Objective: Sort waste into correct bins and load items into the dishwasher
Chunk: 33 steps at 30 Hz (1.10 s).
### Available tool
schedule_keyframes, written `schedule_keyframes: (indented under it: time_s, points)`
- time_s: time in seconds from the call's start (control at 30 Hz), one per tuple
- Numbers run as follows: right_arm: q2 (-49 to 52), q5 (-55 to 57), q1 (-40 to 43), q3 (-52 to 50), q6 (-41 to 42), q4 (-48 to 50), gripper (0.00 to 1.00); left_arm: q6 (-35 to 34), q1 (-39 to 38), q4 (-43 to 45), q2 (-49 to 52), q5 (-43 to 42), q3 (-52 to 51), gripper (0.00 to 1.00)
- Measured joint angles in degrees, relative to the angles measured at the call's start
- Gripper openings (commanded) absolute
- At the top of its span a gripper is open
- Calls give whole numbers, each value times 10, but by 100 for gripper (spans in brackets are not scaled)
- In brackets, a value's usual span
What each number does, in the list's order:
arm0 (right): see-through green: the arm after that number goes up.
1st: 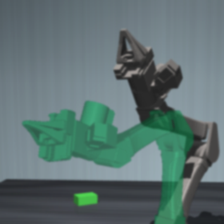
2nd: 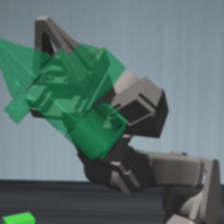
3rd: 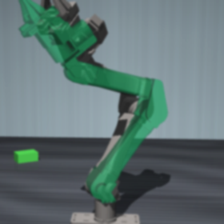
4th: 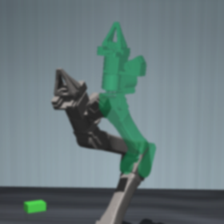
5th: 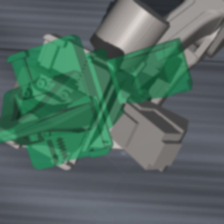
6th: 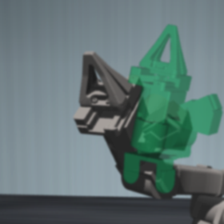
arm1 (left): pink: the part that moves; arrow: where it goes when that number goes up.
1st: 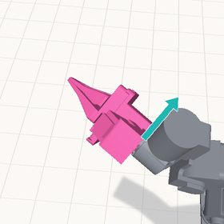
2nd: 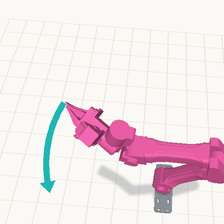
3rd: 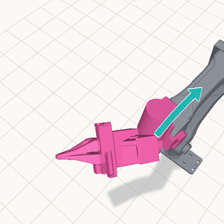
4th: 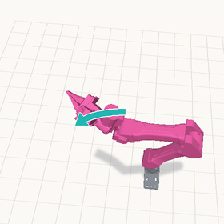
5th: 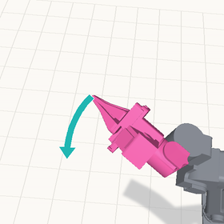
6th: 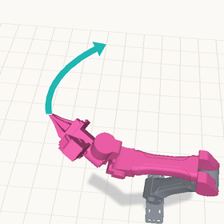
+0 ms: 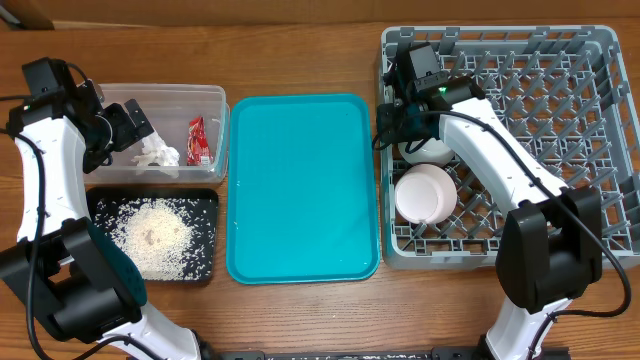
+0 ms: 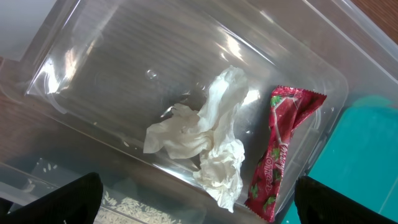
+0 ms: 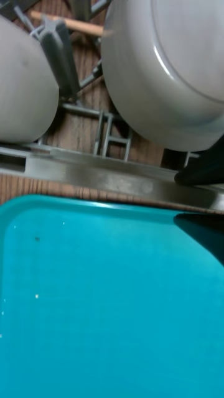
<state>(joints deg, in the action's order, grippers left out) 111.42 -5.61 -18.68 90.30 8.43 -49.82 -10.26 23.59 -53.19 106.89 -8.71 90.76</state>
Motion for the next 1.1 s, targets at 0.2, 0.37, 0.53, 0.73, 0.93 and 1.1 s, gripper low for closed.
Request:
schedule_keyframes:
  time_s: [0.2, 0.37, 0.53, 0.73, 0.93, 1.1]
  points:
    - [0, 5, -1, 0, 8, -10, 9, 0, 0, 0, 0, 0, 0, 100]
    - [0, 2, -1, 0, 10, -17, 8, 0, 0, 0, 0, 0, 0, 100]
    - [0, 2, -1, 0, 10, -15, 15, 0, 0, 0, 0, 0, 0, 100]
    - [1, 0, -6, 0, 5, 13, 43, 0, 0, 0, 0, 0, 0, 100]
    - [1, -4, -6, 7, 4, 28, 100, 0, 0, 0, 0, 0, 0, 100]
    - [1, -5, -6, 47, 4, 33, 100, 0, 0, 0, 0, 0, 0, 100]
